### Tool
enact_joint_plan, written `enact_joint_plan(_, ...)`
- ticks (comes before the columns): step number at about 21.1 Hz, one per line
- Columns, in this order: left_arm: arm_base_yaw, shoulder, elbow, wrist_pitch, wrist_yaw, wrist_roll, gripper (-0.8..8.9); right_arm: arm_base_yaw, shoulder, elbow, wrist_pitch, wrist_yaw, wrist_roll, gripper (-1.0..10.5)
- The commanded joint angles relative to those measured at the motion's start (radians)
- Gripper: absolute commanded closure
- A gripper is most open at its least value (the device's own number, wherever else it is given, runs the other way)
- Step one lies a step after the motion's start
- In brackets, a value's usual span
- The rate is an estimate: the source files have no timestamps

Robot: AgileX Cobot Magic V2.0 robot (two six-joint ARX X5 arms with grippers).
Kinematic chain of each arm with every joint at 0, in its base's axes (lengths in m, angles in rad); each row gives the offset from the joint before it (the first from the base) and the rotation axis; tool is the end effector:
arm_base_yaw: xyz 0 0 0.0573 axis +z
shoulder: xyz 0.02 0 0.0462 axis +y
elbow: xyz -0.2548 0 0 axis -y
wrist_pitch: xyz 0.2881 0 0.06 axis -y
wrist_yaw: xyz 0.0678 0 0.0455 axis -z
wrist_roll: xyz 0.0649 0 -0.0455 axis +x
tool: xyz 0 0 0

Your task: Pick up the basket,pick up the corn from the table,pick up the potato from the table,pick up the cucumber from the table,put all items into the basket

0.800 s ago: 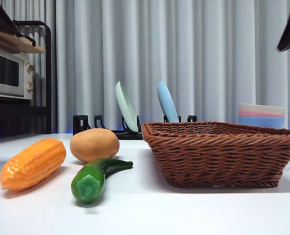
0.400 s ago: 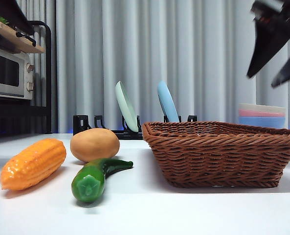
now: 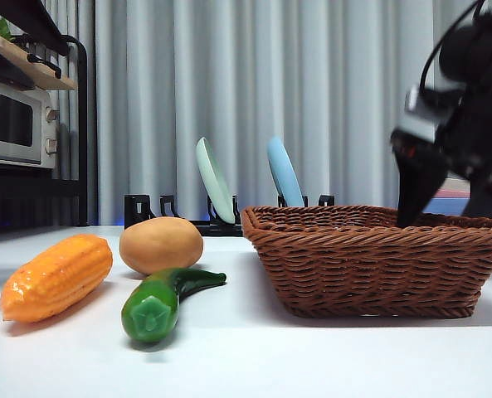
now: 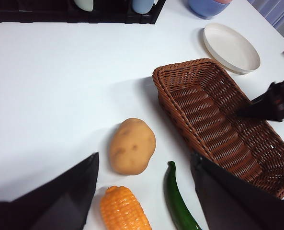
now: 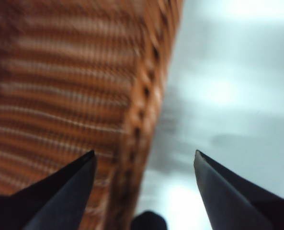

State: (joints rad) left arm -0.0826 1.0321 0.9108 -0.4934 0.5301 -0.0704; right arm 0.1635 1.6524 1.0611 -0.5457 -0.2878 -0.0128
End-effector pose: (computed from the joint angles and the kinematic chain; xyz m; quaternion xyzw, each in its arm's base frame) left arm 0.2800 -0.0561 0.2755 -0.0991 0.3049 -0.2769 0.9058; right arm 0.3601 0.0781 0.1287 0.0282 0.5361 0.1920 0.8215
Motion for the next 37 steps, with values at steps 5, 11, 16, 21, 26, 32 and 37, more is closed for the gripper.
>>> enact_joint_plan(5,-0.019,0.0,0.001,0.0,-0.003,0.015,4.2,-0.001,0.005,0.007,0.005,-0.002,0.022,9.6)
enact_joint_plan(11,-0.118,0.093,0.048,0.017,-0.065,0.082,3.6,-0.028,-0.142,0.034,-0.005,-0.003,0.087,9.6)
enact_joint_plan(16,-0.229,0.368,0.249,-0.12,-0.115,0.222,2.78,-0.058,-0.254,0.04,-0.013,-0.003,0.094,9.6)
enact_joint_plan(21,-0.315,0.606,0.394,-0.174,-0.301,0.31,2.79,-0.073,-0.311,0.04,-0.023,-0.056,0.094,9.6)
enact_joint_plan(26,-0.332,0.741,0.402,-0.163,-0.319,0.36,2.79,-0.073,-0.315,0.04,-0.024,-0.055,0.093,9.6)
enact_joint_plan(32,-0.352,0.811,0.402,-0.094,-0.321,0.386,3.23,-0.074,-0.315,0.04,-0.023,-0.054,0.09,9.6)
enact_joint_plan(37,-0.359,0.829,0.402,-0.09,-0.321,0.387,8.18,-0.087,-0.315,0.04,-0.023,-0.054,0.09,9.6)
